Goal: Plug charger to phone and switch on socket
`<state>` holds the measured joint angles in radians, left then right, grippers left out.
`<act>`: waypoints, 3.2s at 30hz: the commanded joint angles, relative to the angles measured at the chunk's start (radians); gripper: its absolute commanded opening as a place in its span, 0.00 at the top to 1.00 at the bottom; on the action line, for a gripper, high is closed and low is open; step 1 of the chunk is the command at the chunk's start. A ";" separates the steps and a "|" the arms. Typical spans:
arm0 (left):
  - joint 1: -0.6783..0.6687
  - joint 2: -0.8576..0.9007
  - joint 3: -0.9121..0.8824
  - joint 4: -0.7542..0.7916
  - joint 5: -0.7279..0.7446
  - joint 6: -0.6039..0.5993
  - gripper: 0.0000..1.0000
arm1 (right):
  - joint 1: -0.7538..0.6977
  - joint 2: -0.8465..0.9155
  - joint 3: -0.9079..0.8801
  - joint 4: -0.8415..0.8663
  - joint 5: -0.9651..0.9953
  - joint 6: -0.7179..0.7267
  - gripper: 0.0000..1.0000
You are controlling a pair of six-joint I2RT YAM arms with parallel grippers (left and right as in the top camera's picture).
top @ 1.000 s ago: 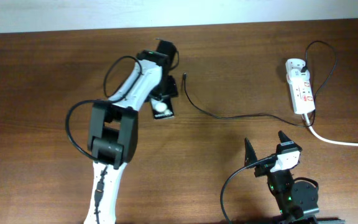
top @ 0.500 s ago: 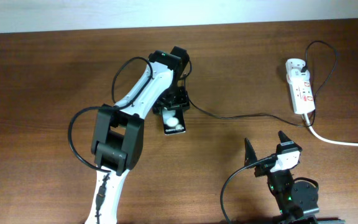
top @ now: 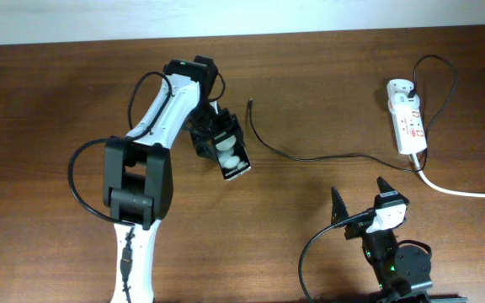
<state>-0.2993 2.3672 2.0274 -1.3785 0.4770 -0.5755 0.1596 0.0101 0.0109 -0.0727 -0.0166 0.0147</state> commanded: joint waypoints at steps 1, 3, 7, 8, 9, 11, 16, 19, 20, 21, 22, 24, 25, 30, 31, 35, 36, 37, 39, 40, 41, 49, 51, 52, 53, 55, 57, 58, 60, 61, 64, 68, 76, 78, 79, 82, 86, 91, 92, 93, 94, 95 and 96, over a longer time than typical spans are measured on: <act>0.021 -0.049 0.012 -0.020 0.058 0.020 1.00 | -0.003 -0.006 -0.005 -0.002 -0.006 -0.007 0.01; 0.021 -0.049 0.012 -0.023 0.058 0.019 1.00 | -0.003 -0.006 -0.005 -0.002 -0.006 -0.007 0.01; 0.021 -0.049 0.012 -0.022 0.058 0.019 1.00 | -0.003 -0.006 -0.005 -0.002 -0.005 -0.008 0.01; 0.021 -0.049 0.012 -0.022 0.058 0.019 1.00 | -0.003 -0.006 -0.005 -0.002 -0.005 -0.007 0.01; 0.021 -0.049 0.012 -0.022 0.058 0.019 1.00 | -0.003 -0.006 -0.005 -0.002 -0.005 -0.007 0.01; 0.021 -0.049 0.012 -0.022 0.058 0.019 1.00 | -0.003 -0.006 -0.005 -0.002 -0.005 -0.007 0.01; 0.021 -0.049 0.012 -0.002 0.058 0.019 1.00 | -0.003 -0.006 -0.005 0.002 -0.052 -0.006 0.01; 0.020 -0.049 0.012 0.035 0.050 -0.005 1.00 | -0.003 -0.002 -0.005 0.014 -0.235 0.491 0.01; 0.019 -0.049 0.012 0.045 0.050 -0.006 1.00 | -0.003 0.003 -0.005 0.018 -0.266 0.641 0.01; 0.018 -0.049 0.012 0.051 0.050 -0.008 1.00 | -0.003 0.007 -0.005 0.021 -0.312 0.761 0.01; 0.016 -0.049 0.012 0.059 0.050 -0.008 1.00 | -0.003 0.008 -0.005 0.025 -0.364 0.841 0.01; 0.011 -0.049 0.012 0.066 0.050 -0.009 1.00 | -0.003 0.008 -0.005 0.026 -0.384 0.842 0.01; 0.010 -0.049 0.012 0.066 0.049 -0.010 1.00 | -0.003 0.008 -0.005 0.026 -0.384 0.844 0.01; 0.006 -0.049 0.012 0.065 0.020 -0.059 1.00 | -0.003 0.008 -0.005 0.056 -0.447 0.900 0.01; 0.006 -0.049 0.012 0.069 0.020 -0.069 1.00 | -0.003 0.009 -0.005 0.102 -0.456 0.898 0.01; 0.006 -0.049 0.012 0.073 0.014 -0.087 1.00 | -0.003 0.053 0.008 0.167 -0.549 0.845 0.01; 0.006 -0.049 0.012 0.080 0.012 -0.089 1.00 | 0.001 0.113 0.032 0.167 -0.560 0.807 0.01; 0.006 -0.049 0.012 0.081 0.012 -0.096 1.00 | 0.015 0.171 0.065 0.167 -0.559 0.765 0.01; 0.006 -0.049 0.012 0.086 0.004 -0.116 1.00 | 0.071 0.359 0.179 0.167 -0.546 0.652 0.01; 0.006 -0.049 0.012 0.088 0.004 -0.118 1.00 | 0.114 0.493 0.251 0.166 -0.529 0.598 0.01; 0.006 -0.049 0.012 0.088 0.004 -0.121 1.00 | 0.162 0.622 0.318 0.164 -0.500 0.560 0.01; 0.006 -0.049 0.012 0.087 -0.003 -0.180 1.00 | 0.409 1.348 0.667 0.130 -0.185 0.621 0.01; 0.006 -0.049 0.012 0.088 -0.003 -0.180 1.00 | 0.412 1.451 0.703 0.153 -0.135 0.686 0.01; 0.006 -0.049 0.012 0.087 -0.003 -0.184 1.00 | 0.412 1.481 0.706 0.182 -0.117 0.710 0.01; 0.006 -0.049 0.012 0.087 -0.002 -0.188 1.00 | 0.412 1.510 0.706 0.215 -0.101 0.736 0.01; 0.006 -0.049 0.012 0.087 -0.002 -0.188 1.00 | 0.412 1.576 0.710 0.301 -0.103 0.793 0.04; 0.006 -0.049 0.012 0.087 -0.002 -0.188 1.00 | 0.412 1.631 0.714 0.357 -0.104 0.842 0.06; 0.006 -0.049 0.012 0.087 -0.002 -0.188 1.00 | 0.416 1.660 0.717 0.392 -0.106 0.863 0.07; 0.006 -0.049 0.012 0.087 -0.002 -0.195 1.00 | 0.427 1.703 0.748 0.414 -0.109 0.863 0.10; 0.006 -0.049 0.012 0.087 -0.002 -0.195 1.00 | 0.429 1.725 0.771 0.414 -0.107 0.874 0.12; 0.006 -0.049 0.012 0.087 -0.002 -0.195 1.00 | 0.428 1.752 0.793 0.414 -0.076 0.973 0.32; 0.006 -0.049 0.012 0.087 -0.002 -0.217 1.00 | 0.429 1.752 0.793 0.414 -0.080 1.017 0.66; 0.034 -0.115 0.012 0.061 0.077 -0.111 0.62 | 0.396 1.707 0.793 0.378 -0.112 0.958 0.96; 0.064 -0.234 0.012 0.060 0.061 0.018 0.01 | 0.354 1.631 0.793 0.311 -0.142 0.893 0.96; 0.067 -0.279 0.012 0.052 0.027 0.061 0.01 | 0.341 1.598 0.793 0.272 -0.141 0.871 0.96; 0.066 -0.398 0.011 0.003 -0.086 0.161 0.01 | 0.306 1.453 0.793 0.122 -0.145 0.822 0.96; 0.064 -0.505 -0.113 0.055 -0.111 0.187 0.01 | 0.275 1.209 0.793 0.004 -0.148 0.809 0.96; 0.064 -0.747 -0.735 0.613 0.107 0.108 0.01 | 0.162 1.099 0.791 -0.149 -0.236 0.841 0.96; 0.065 -0.798 -0.889 0.808 0.154 0.043 0.01 | 0.145 1.106 0.790 -0.148 -0.255 0.864 0.96; 0.064 -0.821 -0.977 0.937 0.180 -0.014 0.01 | 0.139 1.117 0.790 -0.146 -0.261 0.883 0.96; 0.064 -0.840 -1.103 1.165 0.244 -0.098 0.01 | 0.139 1.135 0.790 -0.139 -0.263 0.914 0.96; 0.061 -0.840 -1.188 1.344 0.272 -0.172 0.01 | 0.139 1.159 0.790 -0.114 -0.288 0.952 0.96; 0.051 -0.840 -1.289 1.551 0.261 -0.280 0.01 | 0.139 1.198 0.790 -0.053 -0.335 0.972 0.96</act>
<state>-0.2352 1.5517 0.9119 -0.1032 0.6464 -0.6125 0.3023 1.1587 0.7883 -0.1963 -0.2623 0.9192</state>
